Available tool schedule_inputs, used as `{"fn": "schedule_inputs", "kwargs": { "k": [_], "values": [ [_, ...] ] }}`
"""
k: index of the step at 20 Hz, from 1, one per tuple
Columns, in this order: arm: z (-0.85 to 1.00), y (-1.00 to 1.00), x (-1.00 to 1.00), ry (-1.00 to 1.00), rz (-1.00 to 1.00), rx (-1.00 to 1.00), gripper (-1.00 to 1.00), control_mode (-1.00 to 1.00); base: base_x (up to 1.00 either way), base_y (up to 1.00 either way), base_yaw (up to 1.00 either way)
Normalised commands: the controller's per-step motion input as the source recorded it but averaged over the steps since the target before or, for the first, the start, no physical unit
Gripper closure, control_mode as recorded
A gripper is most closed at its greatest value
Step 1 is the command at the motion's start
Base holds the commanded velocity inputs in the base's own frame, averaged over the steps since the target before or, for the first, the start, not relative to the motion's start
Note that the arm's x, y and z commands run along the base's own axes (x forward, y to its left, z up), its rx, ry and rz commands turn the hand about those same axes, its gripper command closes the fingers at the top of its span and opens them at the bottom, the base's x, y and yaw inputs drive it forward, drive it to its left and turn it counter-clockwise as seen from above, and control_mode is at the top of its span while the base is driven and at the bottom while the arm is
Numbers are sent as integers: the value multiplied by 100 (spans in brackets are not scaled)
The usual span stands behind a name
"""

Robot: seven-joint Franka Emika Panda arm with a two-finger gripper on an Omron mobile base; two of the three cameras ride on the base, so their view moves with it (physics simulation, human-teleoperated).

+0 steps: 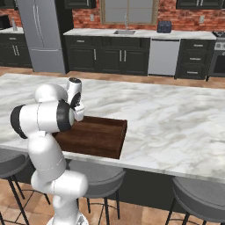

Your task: There is a tray on the dining counter. Grab the cup, mug, and pitcher and place them on the tray. The pitcher may be placed next to the tray if it cannot fit the tray.

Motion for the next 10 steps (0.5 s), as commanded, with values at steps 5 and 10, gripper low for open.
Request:
{"fn": "schedule_inputs", "kwargs": {
  "k": [5, 10],
  "values": [
    [0, -1, 7, -2, 0, 0, -100, -100, 0, 0, 0],
    [33, -20, 0, -9, 4, 0, -100, -100, 0, 0, 0]
  ]
}}
